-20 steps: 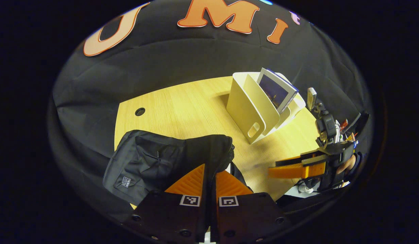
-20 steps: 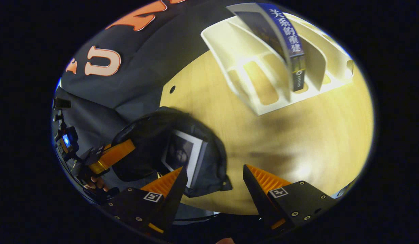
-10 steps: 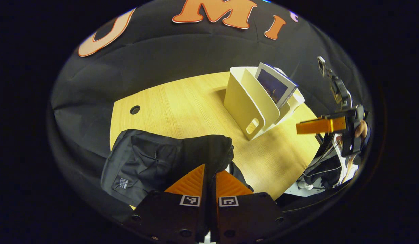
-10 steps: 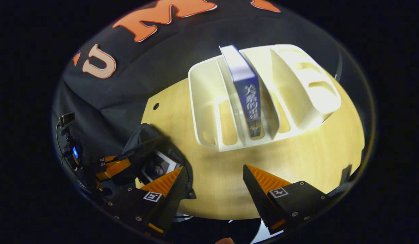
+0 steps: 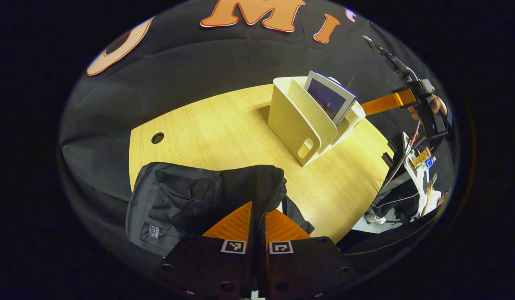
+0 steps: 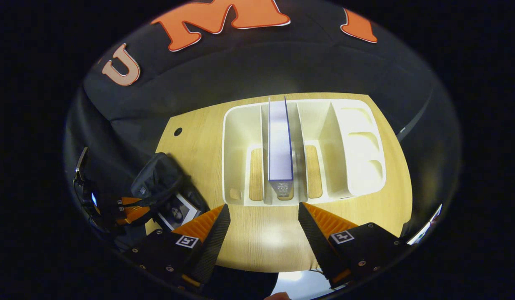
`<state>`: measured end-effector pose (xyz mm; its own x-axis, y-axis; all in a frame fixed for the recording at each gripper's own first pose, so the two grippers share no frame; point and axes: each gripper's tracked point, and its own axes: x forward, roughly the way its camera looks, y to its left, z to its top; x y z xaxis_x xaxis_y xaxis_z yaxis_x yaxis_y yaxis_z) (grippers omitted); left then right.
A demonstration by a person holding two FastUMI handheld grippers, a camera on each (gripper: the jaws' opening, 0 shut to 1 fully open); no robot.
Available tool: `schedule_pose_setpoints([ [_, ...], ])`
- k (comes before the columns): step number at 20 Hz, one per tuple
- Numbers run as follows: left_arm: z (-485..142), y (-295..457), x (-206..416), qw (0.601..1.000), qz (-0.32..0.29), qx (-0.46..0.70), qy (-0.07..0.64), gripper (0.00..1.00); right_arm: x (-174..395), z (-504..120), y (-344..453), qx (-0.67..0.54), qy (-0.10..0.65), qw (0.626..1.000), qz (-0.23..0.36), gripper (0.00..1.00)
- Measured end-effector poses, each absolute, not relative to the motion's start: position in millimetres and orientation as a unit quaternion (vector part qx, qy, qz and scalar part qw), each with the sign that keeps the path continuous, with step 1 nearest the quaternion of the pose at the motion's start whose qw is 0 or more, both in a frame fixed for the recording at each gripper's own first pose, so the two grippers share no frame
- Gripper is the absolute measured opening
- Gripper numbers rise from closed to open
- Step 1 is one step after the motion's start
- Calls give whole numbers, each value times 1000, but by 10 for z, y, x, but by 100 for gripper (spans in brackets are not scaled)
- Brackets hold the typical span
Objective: Open the schoolbag, grab two books from the bookshelf and put them into the schoolbag.
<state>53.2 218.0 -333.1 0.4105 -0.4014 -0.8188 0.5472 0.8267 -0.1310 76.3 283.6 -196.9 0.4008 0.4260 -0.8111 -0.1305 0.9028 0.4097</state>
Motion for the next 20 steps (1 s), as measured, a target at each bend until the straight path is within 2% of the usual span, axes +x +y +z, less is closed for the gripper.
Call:
schedule_pose_setpoints([
  [8,-3316,2193,509,841,-253,75,472,6,1255,-1893,2701,105,535,815,195,99],
  [18,-3345,2184,510,845,-202,63,491,6,1791,-2333,2858,80,586,776,219,98],
  [20,-3338,2181,518,846,-194,63,492,6,1834,-2420,2921,77,596,769,220,92],
])
